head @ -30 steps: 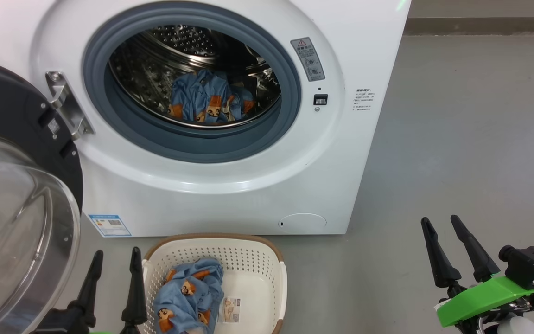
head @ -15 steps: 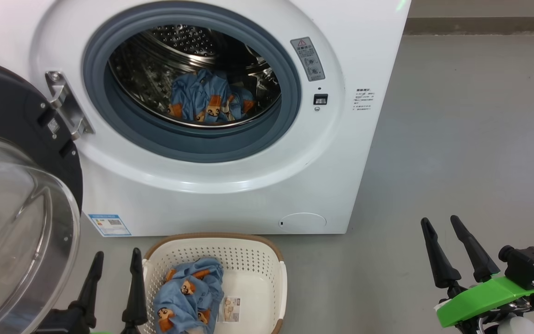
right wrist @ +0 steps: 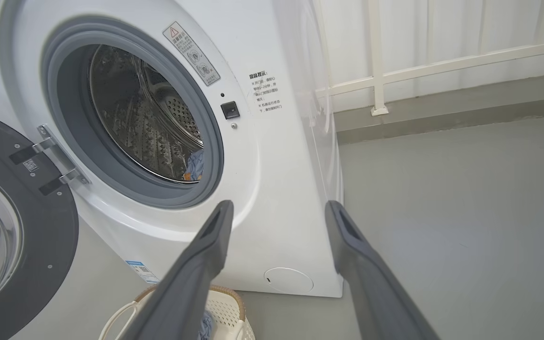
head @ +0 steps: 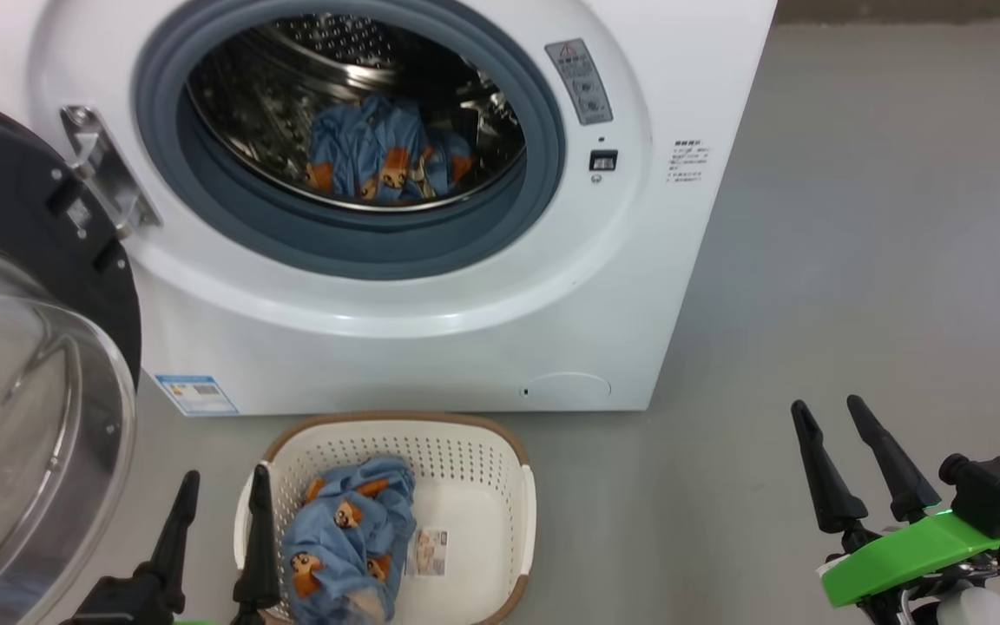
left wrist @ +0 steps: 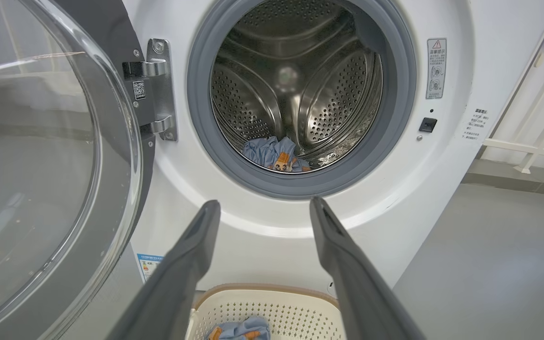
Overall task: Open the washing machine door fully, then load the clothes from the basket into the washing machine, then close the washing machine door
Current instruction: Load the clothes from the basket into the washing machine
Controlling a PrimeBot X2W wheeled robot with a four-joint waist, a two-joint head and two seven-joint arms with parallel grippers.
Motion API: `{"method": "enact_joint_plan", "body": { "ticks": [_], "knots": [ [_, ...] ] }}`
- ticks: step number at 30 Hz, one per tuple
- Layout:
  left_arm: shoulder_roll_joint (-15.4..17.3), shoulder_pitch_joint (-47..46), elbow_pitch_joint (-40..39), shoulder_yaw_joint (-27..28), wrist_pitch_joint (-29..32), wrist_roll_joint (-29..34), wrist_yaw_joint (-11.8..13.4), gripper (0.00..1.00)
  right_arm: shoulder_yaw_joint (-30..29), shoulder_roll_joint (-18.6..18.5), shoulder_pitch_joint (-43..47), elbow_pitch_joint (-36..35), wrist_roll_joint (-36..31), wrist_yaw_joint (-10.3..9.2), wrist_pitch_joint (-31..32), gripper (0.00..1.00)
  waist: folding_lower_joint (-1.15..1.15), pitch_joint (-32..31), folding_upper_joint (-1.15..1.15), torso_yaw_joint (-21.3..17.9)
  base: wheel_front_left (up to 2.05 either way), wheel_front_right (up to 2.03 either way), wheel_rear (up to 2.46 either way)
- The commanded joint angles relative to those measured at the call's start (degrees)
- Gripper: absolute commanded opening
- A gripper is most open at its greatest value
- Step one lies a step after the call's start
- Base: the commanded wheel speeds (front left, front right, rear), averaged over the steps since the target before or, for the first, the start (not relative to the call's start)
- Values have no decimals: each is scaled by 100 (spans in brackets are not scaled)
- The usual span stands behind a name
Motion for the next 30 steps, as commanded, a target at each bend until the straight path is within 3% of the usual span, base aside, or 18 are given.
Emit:
{"method": "enact_joint_plan", "body": {
  "ticks": [1,30],
  "knots": [
    [27,-264,-110,146,-30,-16,-5,100,65,-112,-111,-159,17,52,-26,100,0,194,0,-17,0,0,0],
    [27,-1530,551,17,-30,-105,18,100,-99,-228,-899,-571,123,52,-26,100,0,2045,0,-210,0,0,0]
  ]
}}
